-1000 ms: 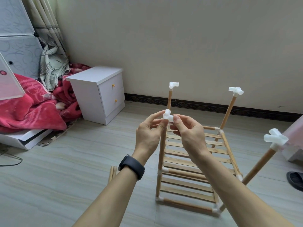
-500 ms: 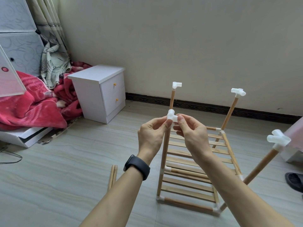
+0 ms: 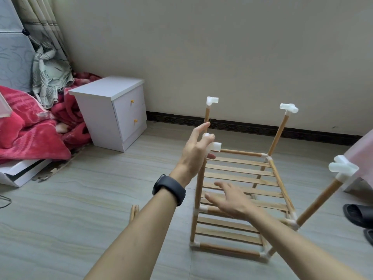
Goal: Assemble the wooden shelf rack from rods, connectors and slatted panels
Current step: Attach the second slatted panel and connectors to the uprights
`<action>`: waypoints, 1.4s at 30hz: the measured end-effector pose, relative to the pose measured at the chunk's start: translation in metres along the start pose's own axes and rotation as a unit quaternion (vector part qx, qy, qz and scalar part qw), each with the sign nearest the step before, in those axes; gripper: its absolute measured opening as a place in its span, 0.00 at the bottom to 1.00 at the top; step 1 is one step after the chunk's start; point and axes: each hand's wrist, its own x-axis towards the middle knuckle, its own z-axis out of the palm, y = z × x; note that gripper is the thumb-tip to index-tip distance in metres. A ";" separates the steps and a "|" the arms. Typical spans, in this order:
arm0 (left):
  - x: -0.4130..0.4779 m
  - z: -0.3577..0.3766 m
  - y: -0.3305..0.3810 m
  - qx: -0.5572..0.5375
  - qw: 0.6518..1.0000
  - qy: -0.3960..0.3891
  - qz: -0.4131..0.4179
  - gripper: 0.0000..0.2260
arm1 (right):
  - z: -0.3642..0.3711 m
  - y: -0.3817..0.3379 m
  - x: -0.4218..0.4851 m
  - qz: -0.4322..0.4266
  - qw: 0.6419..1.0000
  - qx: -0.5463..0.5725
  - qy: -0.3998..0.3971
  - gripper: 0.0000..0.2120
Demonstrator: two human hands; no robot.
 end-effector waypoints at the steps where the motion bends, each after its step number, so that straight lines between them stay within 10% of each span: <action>1: 0.001 0.003 -0.003 -0.010 1.000 -0.006 0.005 0.15 | 0.013 0.005 0.002 0.007 0.998 -0.064 -0.024 0.42; 22: 0.003 0.031 -0.043 -0.025 0.994 0.049 0.091 0.09 | 0.080 0.045 0.028 -0.130 0.975 -0.152 0.093 0.32; 34: -0.002 0.035 -0.040 -0.058 0.989 0.131 0.042 0.34 | 0.080 0.040 0.029 -0.106 0.968 -0.214 0.075 0.41; 42: 0.004 0.035 -0.046 -0.056 0.986 0.143 0.067 0.20 | 0.082 0.044 0.033 -0.111 0.970 -0.200 0.086 0.39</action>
